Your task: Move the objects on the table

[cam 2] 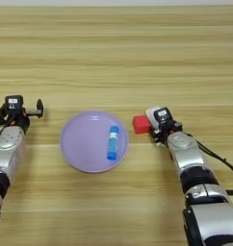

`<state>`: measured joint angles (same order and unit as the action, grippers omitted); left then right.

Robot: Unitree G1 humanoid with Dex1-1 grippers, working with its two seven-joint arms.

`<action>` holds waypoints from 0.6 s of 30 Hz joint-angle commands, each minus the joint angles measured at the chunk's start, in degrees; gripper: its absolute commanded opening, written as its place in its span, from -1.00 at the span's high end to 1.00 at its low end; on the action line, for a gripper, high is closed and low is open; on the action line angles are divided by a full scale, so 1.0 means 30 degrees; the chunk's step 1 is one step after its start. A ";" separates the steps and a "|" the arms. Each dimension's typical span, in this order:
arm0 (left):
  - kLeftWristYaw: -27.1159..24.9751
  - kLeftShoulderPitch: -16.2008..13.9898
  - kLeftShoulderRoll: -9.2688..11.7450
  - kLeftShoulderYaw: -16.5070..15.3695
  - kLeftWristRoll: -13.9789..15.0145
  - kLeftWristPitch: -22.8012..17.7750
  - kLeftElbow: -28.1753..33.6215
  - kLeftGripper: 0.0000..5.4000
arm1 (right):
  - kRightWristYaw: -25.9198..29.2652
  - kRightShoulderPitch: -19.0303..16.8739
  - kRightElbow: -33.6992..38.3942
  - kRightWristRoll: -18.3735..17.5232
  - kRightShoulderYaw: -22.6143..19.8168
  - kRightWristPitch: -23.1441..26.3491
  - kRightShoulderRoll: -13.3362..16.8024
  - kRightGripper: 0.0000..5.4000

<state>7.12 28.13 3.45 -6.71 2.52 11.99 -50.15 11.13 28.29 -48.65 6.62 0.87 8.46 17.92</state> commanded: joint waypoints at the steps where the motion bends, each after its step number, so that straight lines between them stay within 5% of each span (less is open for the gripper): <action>1: 0.0100 0.0179 0.0000 0.0027 -0.0216 0.0075 0.0081 -1.00 | 0.0294 0.0476 -0.0563 0.0180 0.0299 0.0314 0.0009 -0.08; 7: 0.0118 0.0171 0.0010 0.0033 -0.0205 0.0081 0.0092 -1.00 | 0.0763 0.0536 -0.0858 0.0313 0.0682 0.0416 -0.0007 -0.08; 18: 0.0116 0.0146 0.0031 0.0032 -0.0205 0.0074 0.0116 -1.00 | 0.0192 0.0638 -0.0647 0.0003 0.0060 -0.0019 0.0007 -0.61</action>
<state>7.22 28.13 3.45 -6.64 2.53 11.99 -50.13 11.90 29.93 -50.39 7.24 1.68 8.25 17.94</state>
